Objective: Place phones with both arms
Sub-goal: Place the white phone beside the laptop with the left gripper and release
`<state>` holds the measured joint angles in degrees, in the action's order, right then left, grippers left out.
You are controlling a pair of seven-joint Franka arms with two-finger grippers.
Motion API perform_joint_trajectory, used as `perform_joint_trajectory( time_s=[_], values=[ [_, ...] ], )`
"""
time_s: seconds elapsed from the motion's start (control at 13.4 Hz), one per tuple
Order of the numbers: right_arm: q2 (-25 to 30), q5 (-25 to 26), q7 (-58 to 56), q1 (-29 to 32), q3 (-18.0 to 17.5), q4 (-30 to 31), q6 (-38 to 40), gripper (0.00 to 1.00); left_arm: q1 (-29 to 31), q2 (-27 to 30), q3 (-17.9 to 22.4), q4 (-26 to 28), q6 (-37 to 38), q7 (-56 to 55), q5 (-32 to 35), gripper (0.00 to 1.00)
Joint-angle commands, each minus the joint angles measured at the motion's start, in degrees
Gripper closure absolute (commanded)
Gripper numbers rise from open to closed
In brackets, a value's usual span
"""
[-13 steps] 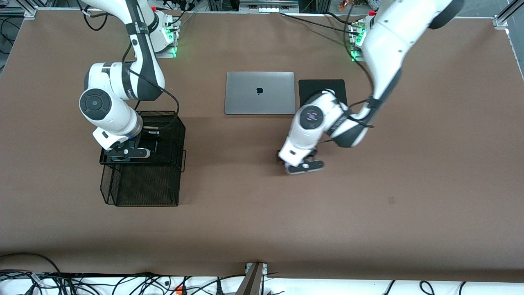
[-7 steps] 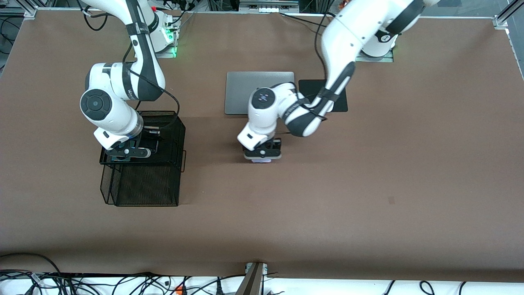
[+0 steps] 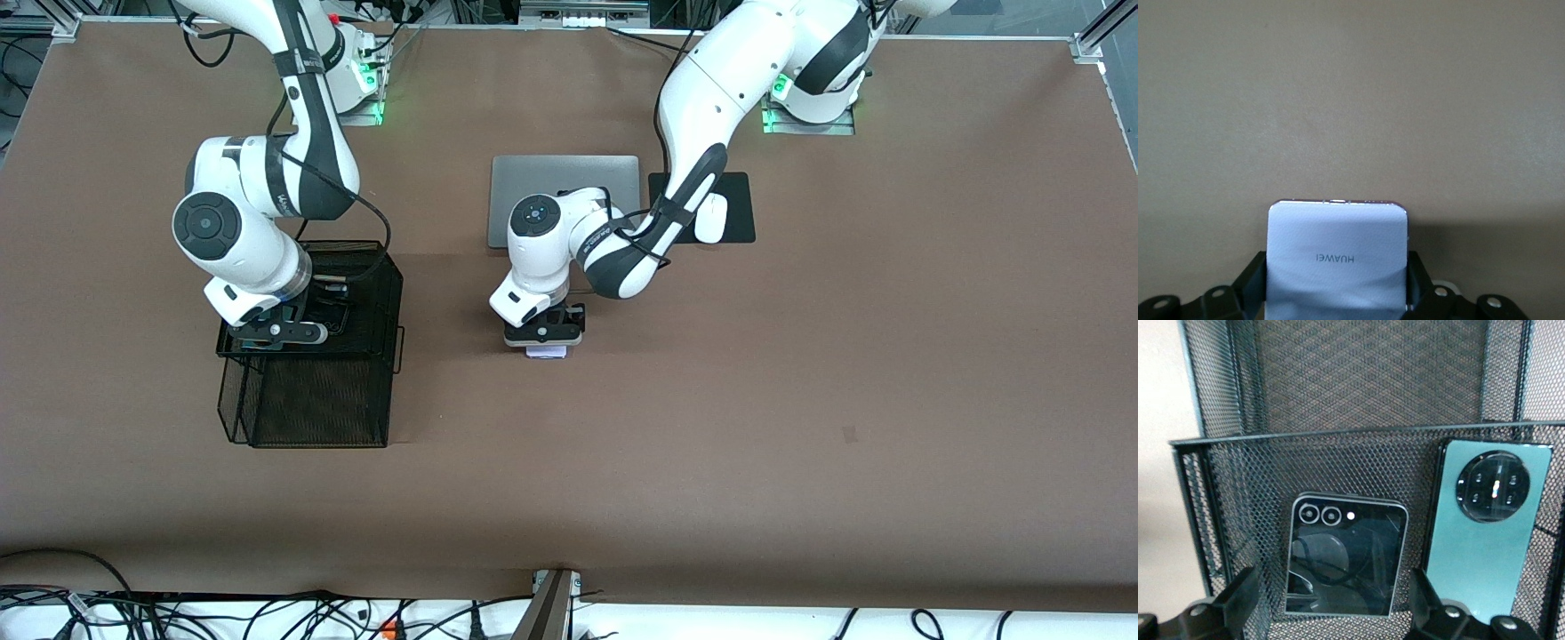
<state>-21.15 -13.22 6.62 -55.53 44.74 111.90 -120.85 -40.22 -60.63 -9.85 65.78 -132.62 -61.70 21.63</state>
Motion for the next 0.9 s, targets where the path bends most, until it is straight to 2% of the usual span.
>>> perform_joint_trajectory(
  time_s=[0.0, 0.15, 0.3, 0.6, 0.82],
  values=[
    [1.0, -0.7, -0.2, 0.2, 0.1, -2.2, 0.7, 0.0, -1.1, -0.7, 1.3, -2.7, 1.4, -0.4, -0.6, 0.0],
    [1.4, -0.7, 0.1, 0.1, 0.2, -2.6, 1.8, 0.0, 0.0, 0.9, 1.3, -2.7, 3.5, -0.1, -0.9, 0.0],
    [1.1, -0.7, 0.2, 0.3, 0.1, -3.5, 2.1, 0.0, 4.5, 4.0, 0.6, -2.6, 8.5, 0.4, -0.9, 0.0],
    [0.9, -0.7, -0.1, 0.4, 0.1, -6.4, 3.9, 0.0, 12.2, 12.4, 0.3, 3.3, 14.7, 3.9, -1.1, 0.0],
    [0.2, -0.7, 1.6, 0.8, 0.1, -14.2, 11.0, 0.0, 18.1, 17.6, -0.4, 5.5, 21.2, 10.9, -1.1, 0.0]
  ],
)
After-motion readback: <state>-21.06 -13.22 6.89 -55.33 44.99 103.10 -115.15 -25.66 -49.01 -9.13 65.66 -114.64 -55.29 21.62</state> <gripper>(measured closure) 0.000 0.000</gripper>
